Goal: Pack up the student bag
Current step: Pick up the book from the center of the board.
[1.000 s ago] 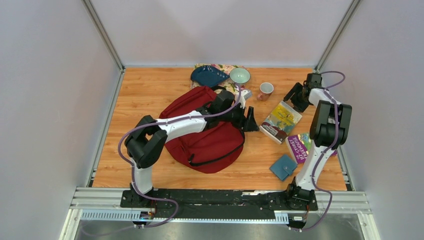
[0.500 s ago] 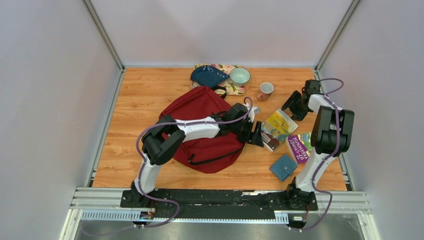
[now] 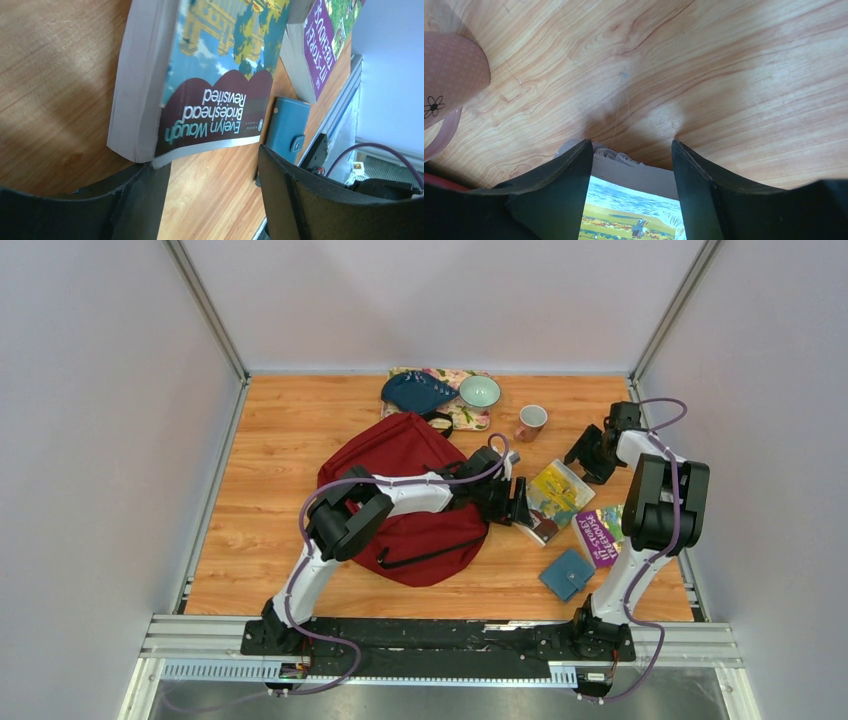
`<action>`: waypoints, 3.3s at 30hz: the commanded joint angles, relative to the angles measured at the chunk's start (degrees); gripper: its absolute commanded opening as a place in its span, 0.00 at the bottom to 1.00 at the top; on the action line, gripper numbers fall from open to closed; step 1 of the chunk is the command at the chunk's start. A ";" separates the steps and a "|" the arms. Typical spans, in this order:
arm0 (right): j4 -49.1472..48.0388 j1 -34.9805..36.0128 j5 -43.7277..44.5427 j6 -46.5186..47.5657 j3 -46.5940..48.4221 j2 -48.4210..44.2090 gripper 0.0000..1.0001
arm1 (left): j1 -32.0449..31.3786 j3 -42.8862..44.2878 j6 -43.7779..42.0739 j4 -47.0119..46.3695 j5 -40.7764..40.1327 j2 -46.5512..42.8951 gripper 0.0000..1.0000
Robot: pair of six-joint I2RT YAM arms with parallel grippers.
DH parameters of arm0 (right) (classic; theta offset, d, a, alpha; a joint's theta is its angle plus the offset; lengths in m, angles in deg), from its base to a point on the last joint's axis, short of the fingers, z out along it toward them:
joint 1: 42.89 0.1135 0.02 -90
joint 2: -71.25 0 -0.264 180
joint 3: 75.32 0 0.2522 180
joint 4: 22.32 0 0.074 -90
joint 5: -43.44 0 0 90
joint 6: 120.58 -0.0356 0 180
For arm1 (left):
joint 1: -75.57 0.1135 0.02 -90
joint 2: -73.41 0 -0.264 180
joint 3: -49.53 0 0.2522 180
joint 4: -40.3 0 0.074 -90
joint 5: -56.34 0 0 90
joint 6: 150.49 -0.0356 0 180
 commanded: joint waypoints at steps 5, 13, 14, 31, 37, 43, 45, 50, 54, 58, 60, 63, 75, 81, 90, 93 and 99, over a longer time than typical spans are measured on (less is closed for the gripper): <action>3.05 0.98 -4.01 2.16 -3.36 -4.18 0.54 | 0.01 5.55 1.14 -3.22 -4.19 1.46 0.60; 3.04 1.42 -6.83 2.86 -3.27 -3.48 0.44 | 0.10 6.96 -0.62 -3.31 -6.04 -0.39 0.52; 3.04 1.51 -6.92 2.86 -3.27 -3.39 0.43 | 0.10 7.22 -0.62 -3.74 -5.86 -0.48 0.52; 2.61 1.59 -7.80 2.86 -3.89 -2.60 0.43 | 0.01 1.78 -0.45 -11.21 -9.37 -4.78 0.54; 2.61 1.59 -8.41 2.86 -3.71 -2.77 0.43 | 0.10 1.51 -0.01 -11.48 -10.87 -4.78 0.63; 2.52 1.59 -8.68 2.86 -4.24 -3.04 0.43 | 0.10 -4.45 2.45 -19.19 -14.73 -8.29 0.63; 2.52 1.59 -8.50 2.86 -4.24 -2.86 0.43 | 0.10 -5.96 3.33 -21.05 -15.61 -9.26 0.63; 2.25 1.59 -8.59 2.51 -4.42 -2.51 0.43 | 0.19 -8.16 5.44 -24.40 -16.58 -10.15 0.64; 2.17 1.59 -8.77 2.60 -4.68 -2.86 0.43 | 0.19 -7.99 7.46 -24.93 -17.20 -9.27 0.64; 2.17 1.59 -9.56 2.60 -4.77 -3.39 0.42 | 0.19 -5.62 7.90 -23.36 -16.85 -7.78 0.64; 2.17 1.59 -9.82 2.51 -4.86 -3.56 0.41 | 0.19 -5.00 7.73 -22.21 -17.02 -7.51 0.61; 2.08 1.59 -9.73 2.60 -4.86 -3.65 0.40 | 0.19 -5.26 7.64 -20.36 -18.08 -7.77 0.44; 1.90 1.60 -10.17 1.90 -4.86 -4.53 0.43 | 0.63 -2.80 4.49 -13.95 -12.90 -6.20 0.49; 1.99 1.60 -8.33 1.72 -4.07 -8.83 0.60 | 0.80 4.93 -3.60 -5.51 -5.95 -2.15 0.62; 5.68 1.33 -2.08 -1.00 -8.71 -23.32 0.67 | 1.50 5.20 -12.65 -0.32 -4.63 -2.50 0.64; 4.02 1.68 -3.49 -3.81 -17.75 -30.96 0.67 | 1.68 5.63 -15.38 1.96 -3.67 -2.33 0.64; 1.99 2.03 -7.97 -7.33 -31.83 -45.22 0.68 | 1.86 3.71 -15.75 0.30 0.54 -2.15 0.65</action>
